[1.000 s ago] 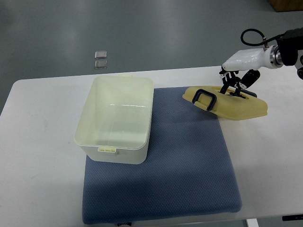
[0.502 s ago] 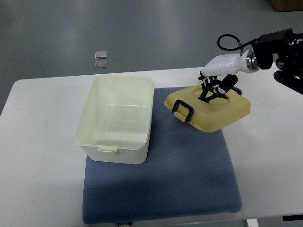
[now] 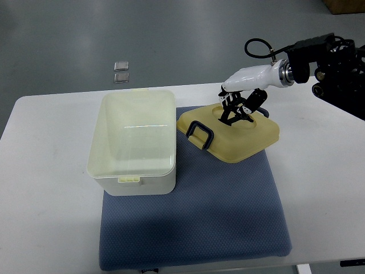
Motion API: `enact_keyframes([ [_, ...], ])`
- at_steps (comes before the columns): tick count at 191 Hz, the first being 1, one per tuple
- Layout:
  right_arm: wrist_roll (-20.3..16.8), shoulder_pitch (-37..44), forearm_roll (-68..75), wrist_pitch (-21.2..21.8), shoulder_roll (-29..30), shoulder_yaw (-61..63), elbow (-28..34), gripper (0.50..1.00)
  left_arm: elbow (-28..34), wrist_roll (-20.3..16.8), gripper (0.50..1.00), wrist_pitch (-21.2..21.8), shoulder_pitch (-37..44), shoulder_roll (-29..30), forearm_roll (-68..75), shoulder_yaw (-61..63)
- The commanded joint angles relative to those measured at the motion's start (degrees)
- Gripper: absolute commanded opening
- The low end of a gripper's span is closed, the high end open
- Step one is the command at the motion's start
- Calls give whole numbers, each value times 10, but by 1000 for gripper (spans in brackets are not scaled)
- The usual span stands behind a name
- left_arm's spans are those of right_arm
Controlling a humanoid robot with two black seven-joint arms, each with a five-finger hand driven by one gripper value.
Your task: Open white storage box with right hand
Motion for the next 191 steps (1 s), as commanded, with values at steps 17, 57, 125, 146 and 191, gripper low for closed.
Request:
enact_keyframes([
  [17, -3, -8, -1, -7, 4, -3, -2, 500, 0, 0, 1000, -1, 0, 0, 0, 0],
  [57, -3, -34, -21, -27, -9, -10, -2, 502, 0, 0, 1000, -1, 0, 0, 0, -1],
  [125, 4, -71, -37, -54, -22, -3, 0, 615, 5, 0, 1000, 0, 0, 0, 0, -1],
  [146, 5, -74, -35, -68, -20, -2, 2, 693, 4, 1, 1000, 0, 0, 0, 0, -1],
  [191, 17, -72, -31, -80, -27, -2, 5, 907, 5, 1, 1000, 0, 0, 0, 0, -1],
])
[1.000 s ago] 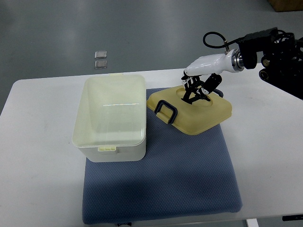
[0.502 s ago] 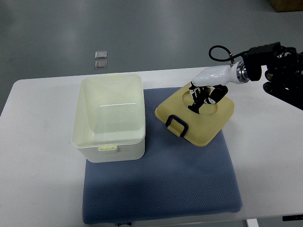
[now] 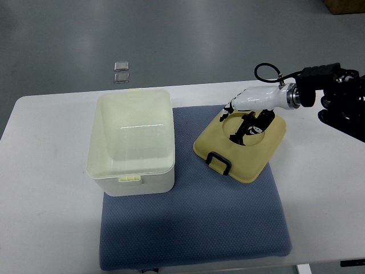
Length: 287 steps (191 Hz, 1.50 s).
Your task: Open white storage box with right hand
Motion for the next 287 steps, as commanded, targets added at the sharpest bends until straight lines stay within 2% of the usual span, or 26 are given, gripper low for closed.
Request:
enact_keyframes([
  [1, 3, 3, 1, -1, -5, 1, 1, 907, 1, -1, 1000, 0, 0, 0, 0, 0],
  [71, 35, 42, 40, 6, -48, 5, 1, 909, 2, -1, 1000, 0, 0, 0, 0, 0],
  [88, 35, 52, 118, 16, -60, 10, 1, 907, 2, -1, 1000, 0, 0, 0, 0, 0],
  [98, 35, 52, 118, 16, -60, 10, 1, 907, 2, -1, 1000, 0, 0, 0, 0, 0],
  [99, 30, 50, 189, 23, -67, 29, -2, 907, 2, -1, 1000, 0, 0, 0, 0, 0],
  [109, 28, 45, 253, 27, -71, 50, -6, 907, 2, -1, 1000, 0, 0, 0, 0, 0],
  [152, -14, -52, 560, 9, -67, 115, -16, 907, 2, -1, 1000, 0, 0, 0, 0, 0],
  [195, -36, -170, 770, -89, 5, 199, -32, 909, 0, -1, 1000, 0, 0, 0, 0, 0],
  [214, -36, -194, 812, -102, 25, 211, -33, 911, -2, -1, 1000, 0, 0, 0, 0, 0],
  [287, -29, -239, 845, -96, 49, 214, -33, 928, 2, 0, 1000, 0, 0, 0, 0, 0],
])
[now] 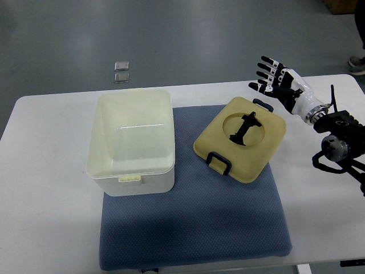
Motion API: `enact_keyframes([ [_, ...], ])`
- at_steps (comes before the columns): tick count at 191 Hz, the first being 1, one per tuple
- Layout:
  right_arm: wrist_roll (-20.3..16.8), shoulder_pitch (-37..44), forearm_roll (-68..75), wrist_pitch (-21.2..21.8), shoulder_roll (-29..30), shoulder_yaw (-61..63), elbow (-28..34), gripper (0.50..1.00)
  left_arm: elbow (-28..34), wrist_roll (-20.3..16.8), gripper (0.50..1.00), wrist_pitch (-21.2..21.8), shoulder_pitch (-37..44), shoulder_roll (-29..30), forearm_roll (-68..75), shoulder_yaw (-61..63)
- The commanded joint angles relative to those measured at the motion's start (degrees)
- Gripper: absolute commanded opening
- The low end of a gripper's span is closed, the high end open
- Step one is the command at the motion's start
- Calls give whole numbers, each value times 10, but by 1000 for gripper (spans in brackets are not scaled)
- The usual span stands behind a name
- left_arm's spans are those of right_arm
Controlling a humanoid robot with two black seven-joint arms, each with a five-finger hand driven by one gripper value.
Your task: Open white storage box with right hand
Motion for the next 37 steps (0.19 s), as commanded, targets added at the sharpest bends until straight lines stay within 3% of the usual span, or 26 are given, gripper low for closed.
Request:
enact_keyframes([
  [1, 0, -2, 0, 2, 5, 1, 0, 928, 0, 1, 1000, 0, 0, 0, 0, 0],
  [37, -1, -2, 0, 2, 7, 1, 0, 928, 0, 1, 1000, 1, 0, 0, 0, 0],
])
